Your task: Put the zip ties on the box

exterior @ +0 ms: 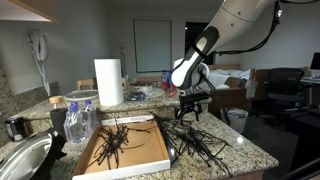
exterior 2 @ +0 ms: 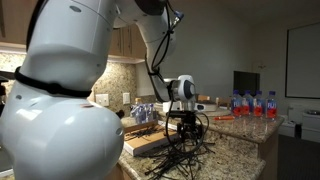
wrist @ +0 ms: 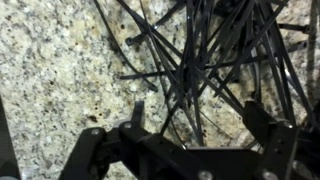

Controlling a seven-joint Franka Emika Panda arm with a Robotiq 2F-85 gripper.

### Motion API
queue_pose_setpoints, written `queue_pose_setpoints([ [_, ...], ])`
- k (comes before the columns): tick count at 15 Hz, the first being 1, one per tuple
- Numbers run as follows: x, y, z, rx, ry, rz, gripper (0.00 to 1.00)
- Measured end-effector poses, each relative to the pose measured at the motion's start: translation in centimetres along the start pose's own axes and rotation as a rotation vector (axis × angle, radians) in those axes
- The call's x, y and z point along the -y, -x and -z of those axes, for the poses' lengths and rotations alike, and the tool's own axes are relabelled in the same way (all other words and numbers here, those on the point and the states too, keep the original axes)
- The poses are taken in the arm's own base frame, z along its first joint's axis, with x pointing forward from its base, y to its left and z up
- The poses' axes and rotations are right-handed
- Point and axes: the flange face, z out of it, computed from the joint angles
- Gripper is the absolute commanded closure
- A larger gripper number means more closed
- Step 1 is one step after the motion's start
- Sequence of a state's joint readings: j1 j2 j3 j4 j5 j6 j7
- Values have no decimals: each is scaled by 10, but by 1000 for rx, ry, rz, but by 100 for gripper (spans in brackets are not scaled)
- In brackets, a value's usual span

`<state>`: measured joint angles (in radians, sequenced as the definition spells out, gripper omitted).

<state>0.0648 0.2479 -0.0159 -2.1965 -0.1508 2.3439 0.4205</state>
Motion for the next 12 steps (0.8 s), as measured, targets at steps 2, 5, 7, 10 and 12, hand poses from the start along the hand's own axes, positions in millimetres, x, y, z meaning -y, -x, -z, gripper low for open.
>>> queue_pose_setpoints([
  [2,8,6,-8,10,-27,42,0],
  [5,19,18,-19,44,-46,77,0],
  [7,23,24,-26,63,-50,89,0],
  [10,28,27,-35,81,-50,100,0],
  [12,33,29,-40,89,-48,109,0],
])
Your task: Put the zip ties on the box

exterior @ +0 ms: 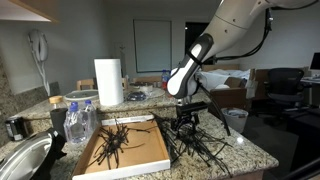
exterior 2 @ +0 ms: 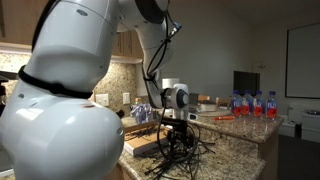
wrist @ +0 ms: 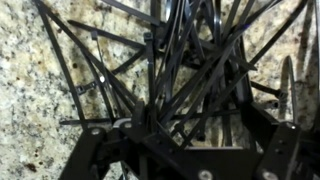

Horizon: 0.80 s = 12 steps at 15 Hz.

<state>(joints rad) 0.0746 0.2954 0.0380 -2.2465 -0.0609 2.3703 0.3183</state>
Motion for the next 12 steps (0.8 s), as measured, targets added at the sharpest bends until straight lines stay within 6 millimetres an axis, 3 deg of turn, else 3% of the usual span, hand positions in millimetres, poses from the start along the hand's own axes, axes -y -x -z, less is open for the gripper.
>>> queue_pose_setpoints([
  [6,19,4,0,-3,3,35,0],
  [7,19,3,0,-3,3,36,25],
  [8,20,3,0,-2,3,36,26],
  [12,20,2,-2,-2,8,40,53],
])
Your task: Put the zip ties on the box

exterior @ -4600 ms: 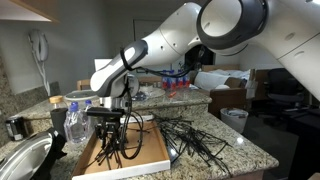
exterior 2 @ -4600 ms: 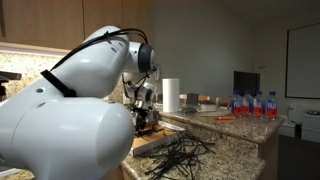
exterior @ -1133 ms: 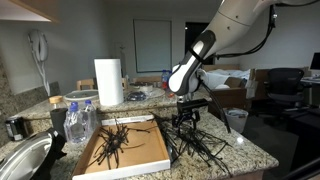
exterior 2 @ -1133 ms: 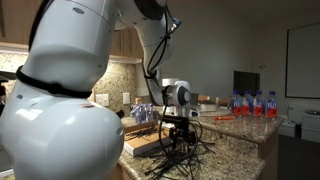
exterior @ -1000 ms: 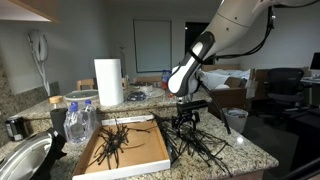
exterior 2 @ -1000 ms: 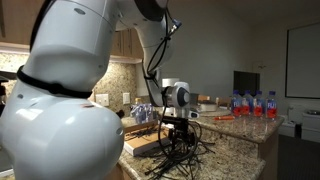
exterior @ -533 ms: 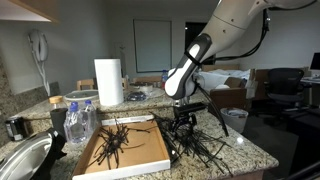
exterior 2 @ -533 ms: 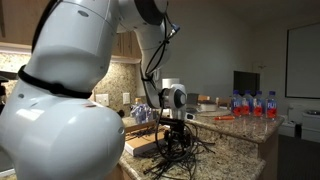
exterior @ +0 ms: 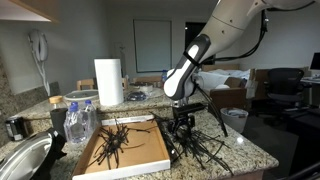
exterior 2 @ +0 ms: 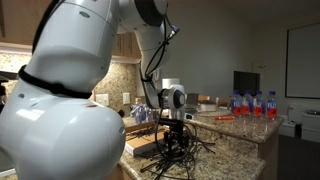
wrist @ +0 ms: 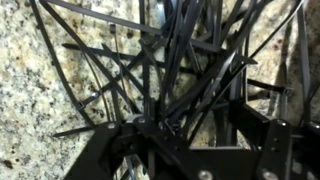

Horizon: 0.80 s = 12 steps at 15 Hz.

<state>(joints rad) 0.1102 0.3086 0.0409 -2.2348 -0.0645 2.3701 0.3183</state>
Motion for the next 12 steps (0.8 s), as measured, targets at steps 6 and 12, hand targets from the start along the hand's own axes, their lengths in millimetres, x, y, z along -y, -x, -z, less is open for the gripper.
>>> queue_pose_setpoints([
  [6,-1,-2,2,-6,18,12,42],
  [12,3,-1,2,-7,42,33,20],
])
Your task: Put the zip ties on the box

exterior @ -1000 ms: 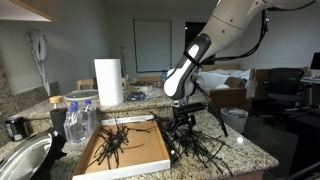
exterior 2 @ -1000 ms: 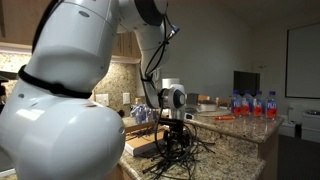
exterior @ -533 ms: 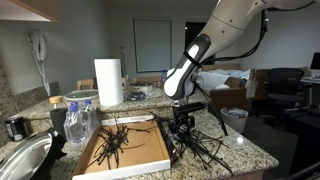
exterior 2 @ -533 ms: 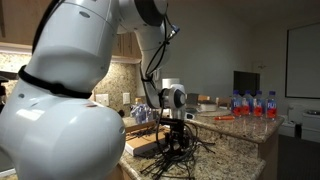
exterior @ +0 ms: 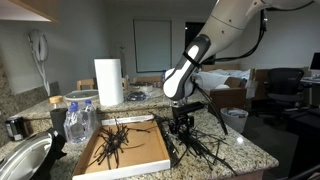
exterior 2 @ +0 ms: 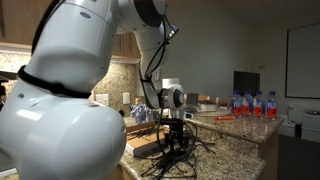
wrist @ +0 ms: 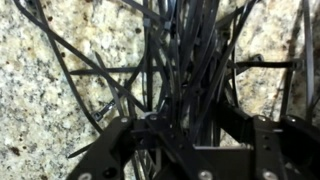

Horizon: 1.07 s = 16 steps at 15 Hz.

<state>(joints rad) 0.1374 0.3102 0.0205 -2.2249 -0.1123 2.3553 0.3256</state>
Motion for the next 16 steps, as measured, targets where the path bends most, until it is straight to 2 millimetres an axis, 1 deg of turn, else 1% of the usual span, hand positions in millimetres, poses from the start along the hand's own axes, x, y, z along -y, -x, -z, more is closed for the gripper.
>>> queue_pose_setpoints([
  [2,0,0,-1,5,-6,-7,7],
  [3,1,0,-1,8,-14,-15,2],
  [4,2,0,-1,10,-22,-21,1],
  [9,9,-2,5,7,-59,-44,0],
  [13,7,-1,13,7,-84,-69,0],
  [16,6,4,11,38,-75,-68,0],
])
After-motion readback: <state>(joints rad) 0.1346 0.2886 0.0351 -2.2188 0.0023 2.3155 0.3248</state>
